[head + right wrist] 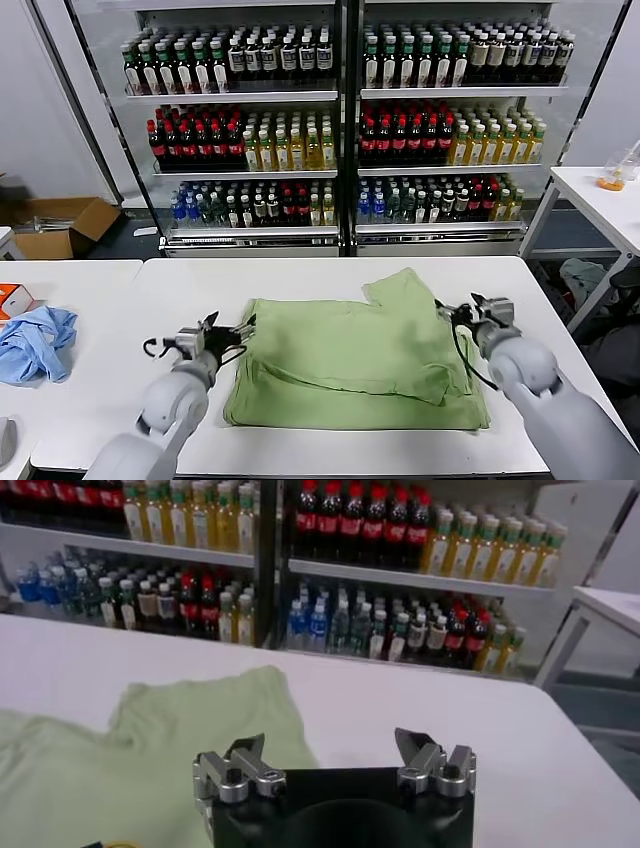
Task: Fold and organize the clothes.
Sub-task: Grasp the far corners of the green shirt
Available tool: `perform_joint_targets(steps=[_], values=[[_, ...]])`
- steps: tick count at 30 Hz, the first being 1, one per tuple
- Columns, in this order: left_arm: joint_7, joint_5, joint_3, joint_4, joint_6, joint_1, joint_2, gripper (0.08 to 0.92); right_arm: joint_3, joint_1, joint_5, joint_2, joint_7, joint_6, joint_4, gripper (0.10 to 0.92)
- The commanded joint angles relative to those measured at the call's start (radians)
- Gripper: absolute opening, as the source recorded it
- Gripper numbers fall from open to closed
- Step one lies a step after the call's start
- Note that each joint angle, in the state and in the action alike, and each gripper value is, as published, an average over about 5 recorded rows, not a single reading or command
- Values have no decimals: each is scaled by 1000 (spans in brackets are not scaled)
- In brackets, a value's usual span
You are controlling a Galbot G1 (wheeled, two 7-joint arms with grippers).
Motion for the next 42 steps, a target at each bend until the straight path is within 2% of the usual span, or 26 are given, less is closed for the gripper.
perform_joint_targets(steps=[1, 18, 21, 25, 27, 35, 42], values=[[1, -11, 119, 270, 11, -263, -43, 823, -142, 249, 6, 96, -6, -2, -257, 823], [26, -43, 132, 337, 31, -273, -63, 823, -189, 291, 8, 201, -39, -4, -444, 823], [33, -51, 133, 339, 36, -269, -63, 823, -192, 291, 18, 209, -43, -4, -467, 802], [43, -56, 134, 330, 38, -260, -62, 812, -196, 284, 37, 212, -44, -6, -474, 699], [49, -63, 134, 325, 38, -255, -59, 780, -198, 278, 49, 213, -44, -6, -470, 647], [70, -93, 129, 309, 27, -237, -57, 554, -197, 253, 77, 206, -51, -6, -432, 413], [88, -132, 112, 253, -36, -209, -52, 354, -179, 229, 82, 182, -64, -3, -346, 222]])
